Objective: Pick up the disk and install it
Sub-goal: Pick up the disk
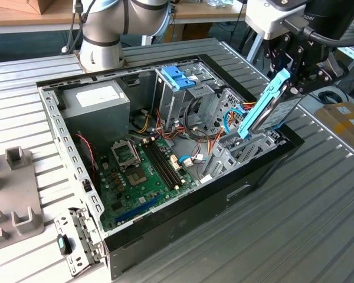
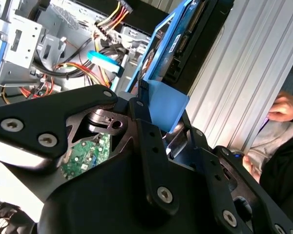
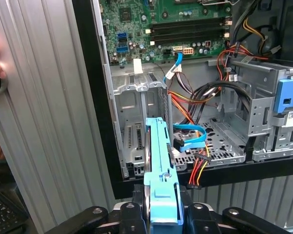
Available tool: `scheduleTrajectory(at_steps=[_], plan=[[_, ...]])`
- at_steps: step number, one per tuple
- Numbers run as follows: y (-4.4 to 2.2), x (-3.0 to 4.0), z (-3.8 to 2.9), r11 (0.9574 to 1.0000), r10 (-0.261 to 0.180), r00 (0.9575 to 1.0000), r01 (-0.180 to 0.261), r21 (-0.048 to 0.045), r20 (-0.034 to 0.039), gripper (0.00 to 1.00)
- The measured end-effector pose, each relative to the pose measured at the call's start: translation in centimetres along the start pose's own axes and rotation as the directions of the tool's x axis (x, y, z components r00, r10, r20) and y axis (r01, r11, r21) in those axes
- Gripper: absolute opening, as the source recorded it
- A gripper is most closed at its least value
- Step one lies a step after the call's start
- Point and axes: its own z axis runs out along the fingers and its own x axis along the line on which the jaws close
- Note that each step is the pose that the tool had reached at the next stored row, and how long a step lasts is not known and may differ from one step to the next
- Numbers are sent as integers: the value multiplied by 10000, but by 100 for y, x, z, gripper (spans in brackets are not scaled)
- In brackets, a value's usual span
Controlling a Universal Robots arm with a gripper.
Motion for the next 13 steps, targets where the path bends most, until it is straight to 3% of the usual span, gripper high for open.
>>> scheduleTrajectory(at_steps=[2,13], plan=[[0,0,1,10000,3,10000,-3,-61,-5,37],[2,1,7,9975,26,10000,-31,-710,-71,37]])
